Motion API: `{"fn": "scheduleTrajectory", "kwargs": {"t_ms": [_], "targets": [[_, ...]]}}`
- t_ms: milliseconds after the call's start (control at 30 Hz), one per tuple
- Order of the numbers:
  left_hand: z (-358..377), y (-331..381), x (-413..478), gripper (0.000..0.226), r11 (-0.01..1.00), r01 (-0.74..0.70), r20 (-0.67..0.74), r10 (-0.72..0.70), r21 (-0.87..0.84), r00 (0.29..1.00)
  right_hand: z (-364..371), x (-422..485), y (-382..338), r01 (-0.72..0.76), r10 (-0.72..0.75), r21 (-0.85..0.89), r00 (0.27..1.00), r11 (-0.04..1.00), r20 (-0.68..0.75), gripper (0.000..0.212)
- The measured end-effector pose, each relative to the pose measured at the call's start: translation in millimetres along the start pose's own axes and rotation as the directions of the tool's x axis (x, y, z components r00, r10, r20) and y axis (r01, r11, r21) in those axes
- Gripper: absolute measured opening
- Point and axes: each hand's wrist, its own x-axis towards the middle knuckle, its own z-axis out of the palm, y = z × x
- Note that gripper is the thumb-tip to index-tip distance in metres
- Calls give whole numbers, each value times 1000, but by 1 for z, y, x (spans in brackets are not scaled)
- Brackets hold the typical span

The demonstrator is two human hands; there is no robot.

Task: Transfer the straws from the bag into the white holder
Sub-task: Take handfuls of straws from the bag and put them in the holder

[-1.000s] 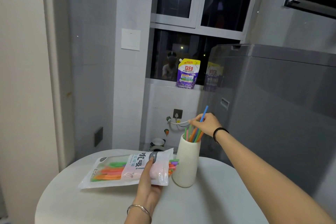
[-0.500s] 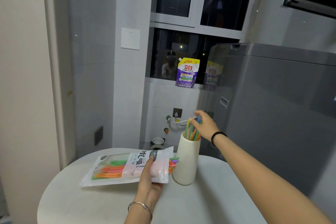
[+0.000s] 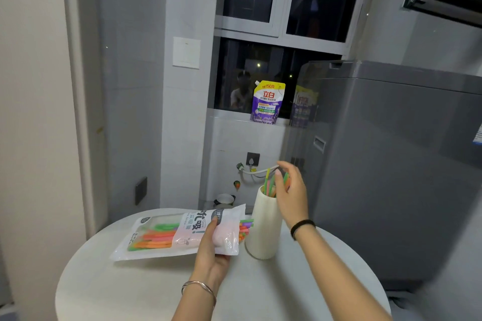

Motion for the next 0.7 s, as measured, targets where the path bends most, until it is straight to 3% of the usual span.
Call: {"fn": "scheduleTrajectory", "kwargs": {"t_ms": [67,100,167,233,333,433,533,700], "targets": [[-1,0,0,40,1000,8,16,-8,28,1000,11,-31,-7,-126,146,236,987,963,-72,10],[-1,0,-1,46,999,3,9,-4,36,1000,17,-44,-7,-218,241,317,970,923,-37,8],[-1,-1,-4,49,999,-14,-16,14,29,1000,28,-67,-4,-401,384,349,916,847,118,13],[-3,-1,-3,49,999,-44,-42,45,31,998,35,-86,3,-498,433,282,862,820,263,21],[-5,-1,-3,50,998,-41,-72,45,55,996,38,-101,7,-501,387,301,847,812,364,17],[-7,1,-4,48,996,-36,-82,43,76,996,38,-100,6,-495,359,362,851,790,383,6],[-8,2,-5,46,995,-41,-64,47,92,997,36,-99,8,-488,346,336,848,806,402,9],[-14,6,-3,28,996,-14,-46,18,84,999,24,-95,20,-476,416,342,878,810,237,19]]}}
